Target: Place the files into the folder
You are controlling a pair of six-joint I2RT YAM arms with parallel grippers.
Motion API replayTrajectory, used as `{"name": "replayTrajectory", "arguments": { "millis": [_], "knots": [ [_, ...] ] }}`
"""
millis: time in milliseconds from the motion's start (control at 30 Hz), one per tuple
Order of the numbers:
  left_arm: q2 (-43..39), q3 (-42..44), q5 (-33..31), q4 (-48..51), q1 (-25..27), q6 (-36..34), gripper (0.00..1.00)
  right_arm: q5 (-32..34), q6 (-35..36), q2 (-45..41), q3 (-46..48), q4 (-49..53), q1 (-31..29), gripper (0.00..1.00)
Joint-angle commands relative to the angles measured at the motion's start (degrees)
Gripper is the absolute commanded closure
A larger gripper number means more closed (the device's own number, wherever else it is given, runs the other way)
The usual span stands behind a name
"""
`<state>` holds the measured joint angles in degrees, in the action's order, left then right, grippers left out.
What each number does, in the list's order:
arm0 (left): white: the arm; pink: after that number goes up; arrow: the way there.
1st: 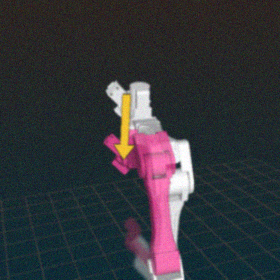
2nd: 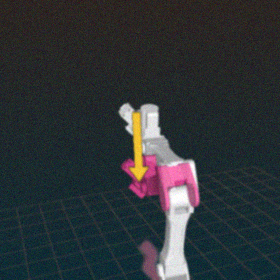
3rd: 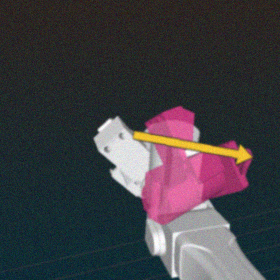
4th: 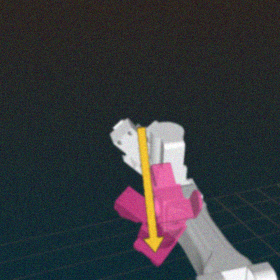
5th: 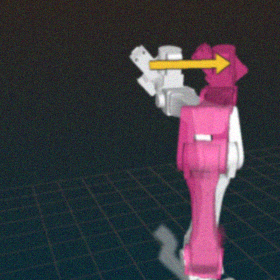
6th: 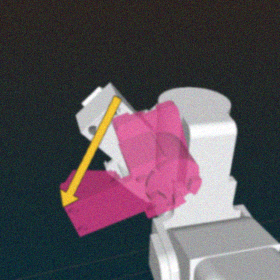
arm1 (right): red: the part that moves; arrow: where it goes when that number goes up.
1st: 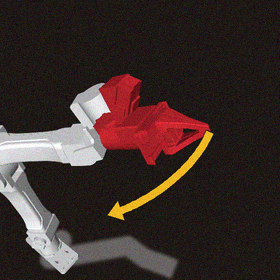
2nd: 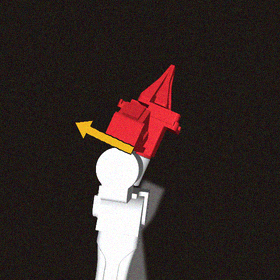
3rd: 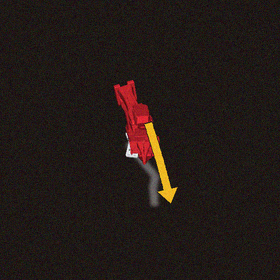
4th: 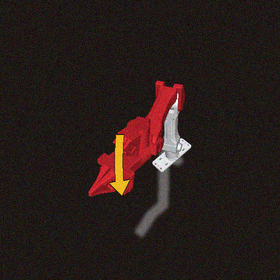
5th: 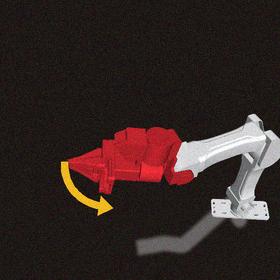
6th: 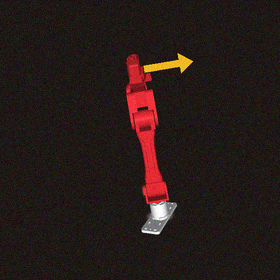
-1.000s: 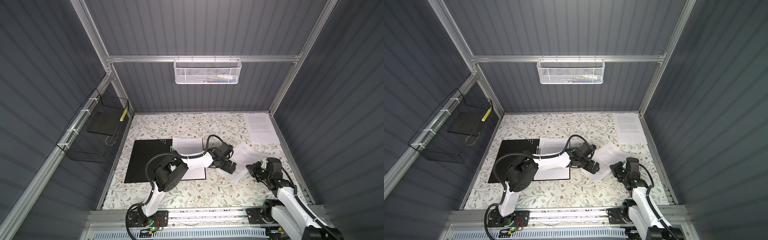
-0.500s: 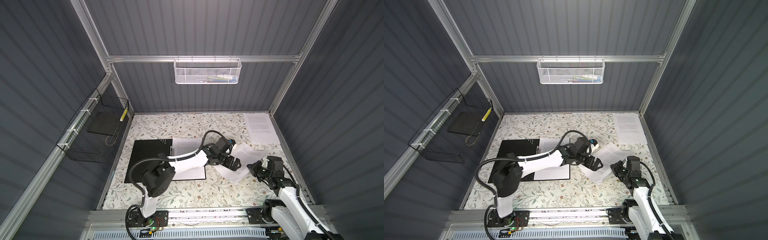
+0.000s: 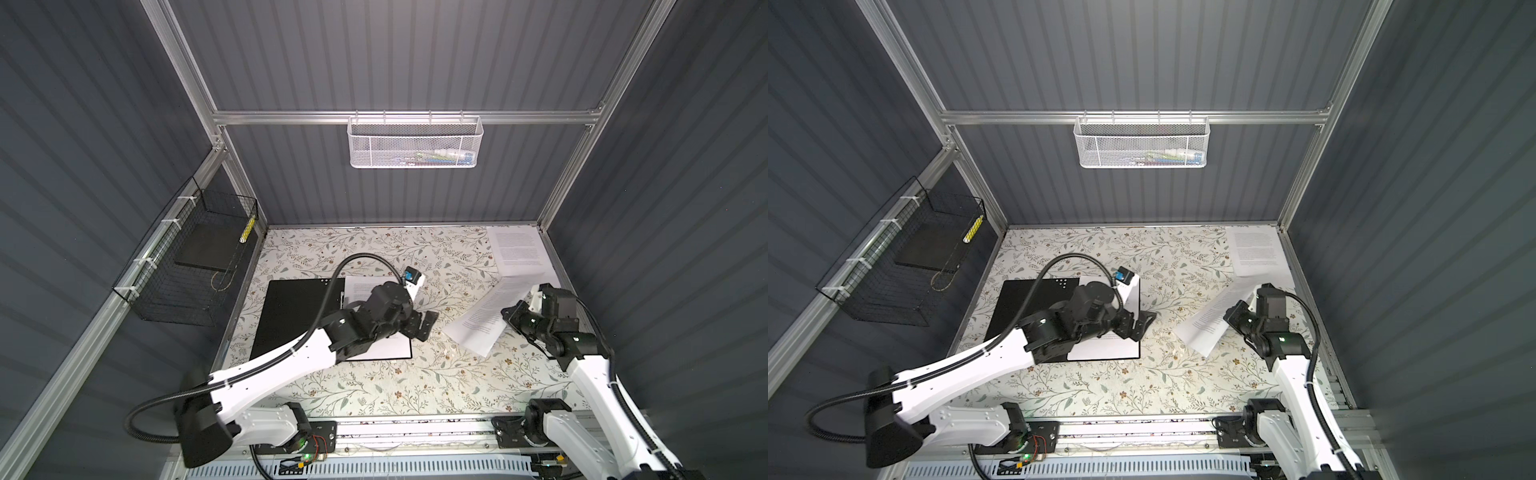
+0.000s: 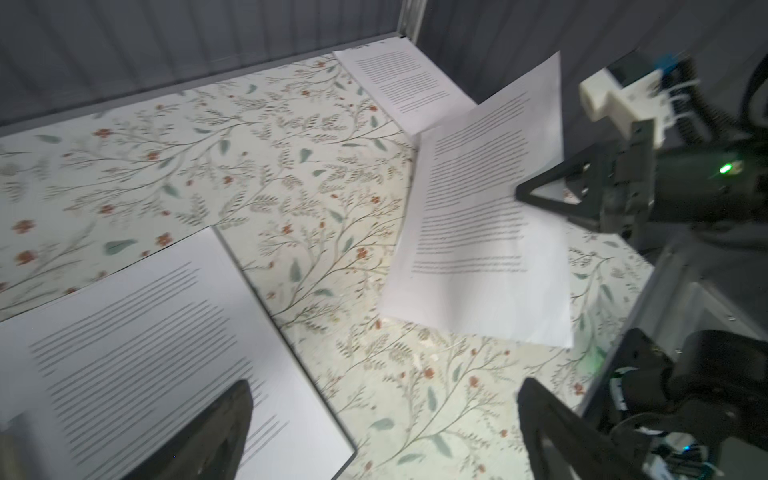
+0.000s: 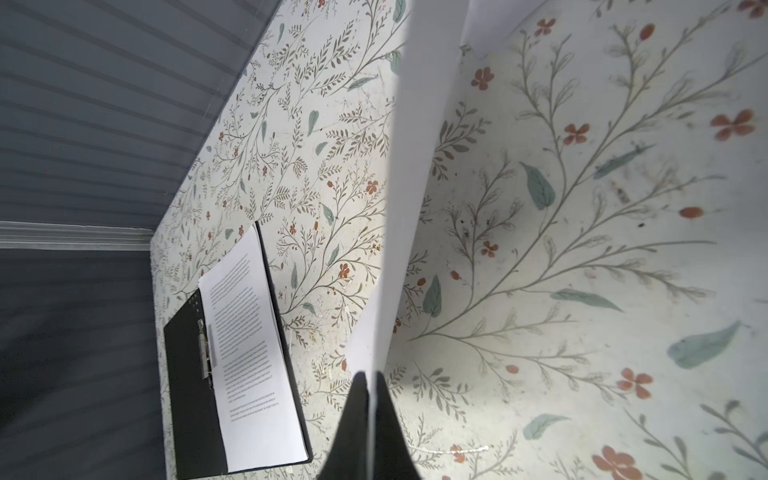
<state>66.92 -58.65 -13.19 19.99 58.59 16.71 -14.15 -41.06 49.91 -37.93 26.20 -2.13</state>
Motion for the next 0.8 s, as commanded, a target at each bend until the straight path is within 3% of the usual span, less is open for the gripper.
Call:
{"name": "replayTrajectory", "arguments": {
  "millis": [0, 167, 333, 567, 667, 767],
  "knots": [
    [-8.33, 4.92, -12.09, 5.54, 0.21, -4.93, 0.0, 5.63, 4.2, 3.89, -6.01, 3.79, -4.19, 1.0],
    [-16.79, 10.7, -21.74, 9.62, 0.21, -4.6, 0.0, 9.49, 5.38, 13.21, -16.43, 4.43, -12.72, 1.0],
    [-19.71, 12.21, -28.08, 13.1, 0.21, -2.2, 0.0, 11.0, 5.59, 24.26, -29.35, 5.35, -22.13, 1.0],
    [-23.16, 12.47, -31.45, 12.58, 0.21, -4.02, 0.0, 1.52, 5.02, 36.86, -48.18, 4.33, -35.54, 1.0],
    [-23.83, 12.55, -32.13, 12.23, 0.21, -4.73, 0.0, -4.0, 2.89, 37.21, -49.01, -0.32, -37.34, 1.0],
    [-23.53, 12.69, -31.45, 12.15, 0.21, -4.9, 0.0, -6.89, 1.12, 35.88, -44.18, -5.84, -36.37, 1.0]
  ]
}}
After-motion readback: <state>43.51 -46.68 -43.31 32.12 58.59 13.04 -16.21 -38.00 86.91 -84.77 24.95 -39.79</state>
